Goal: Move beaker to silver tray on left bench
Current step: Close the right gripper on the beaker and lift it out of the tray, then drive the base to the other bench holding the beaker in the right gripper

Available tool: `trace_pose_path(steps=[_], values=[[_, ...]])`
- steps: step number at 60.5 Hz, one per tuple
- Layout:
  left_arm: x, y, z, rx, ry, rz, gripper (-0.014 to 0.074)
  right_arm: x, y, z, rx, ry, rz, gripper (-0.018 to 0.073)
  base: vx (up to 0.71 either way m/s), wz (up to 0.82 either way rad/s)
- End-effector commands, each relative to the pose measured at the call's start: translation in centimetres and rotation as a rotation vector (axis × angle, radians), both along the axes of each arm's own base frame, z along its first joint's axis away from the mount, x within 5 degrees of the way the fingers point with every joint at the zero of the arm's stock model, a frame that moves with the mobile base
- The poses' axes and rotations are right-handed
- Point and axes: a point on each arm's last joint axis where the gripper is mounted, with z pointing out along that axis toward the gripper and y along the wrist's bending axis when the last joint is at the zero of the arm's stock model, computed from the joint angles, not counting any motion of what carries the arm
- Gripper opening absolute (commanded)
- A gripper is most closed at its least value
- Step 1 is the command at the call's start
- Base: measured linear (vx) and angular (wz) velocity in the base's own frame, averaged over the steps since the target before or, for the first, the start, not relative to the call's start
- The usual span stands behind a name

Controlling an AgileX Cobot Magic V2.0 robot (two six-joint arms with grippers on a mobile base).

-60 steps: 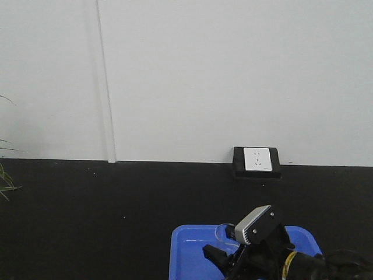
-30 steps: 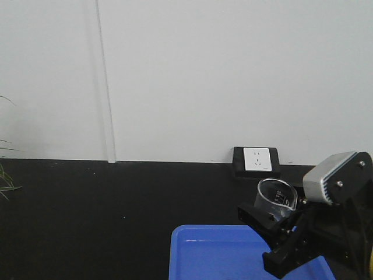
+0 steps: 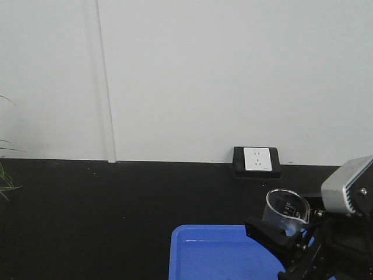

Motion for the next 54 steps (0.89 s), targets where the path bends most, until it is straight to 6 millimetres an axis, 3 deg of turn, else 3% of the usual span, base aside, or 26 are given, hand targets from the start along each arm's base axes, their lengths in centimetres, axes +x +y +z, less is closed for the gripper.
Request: trace_pose_path(steps=[1, 54], values=[[0.19, -0.08, 0.07, -0.005, -0.067, -0.010, 0.0001, -0.18, -0.16, 1.27, 0.004, -0.047, -0.012, -0.0014, 0.00, 0.00], [0.19, -0.08, 0.07, -0.005, -0.067, -0.010, 0.0001, -0.18, -0.16, 1.27, 0.004, -0.047, -0.012, -0.0014, -0.01, 0.00]])
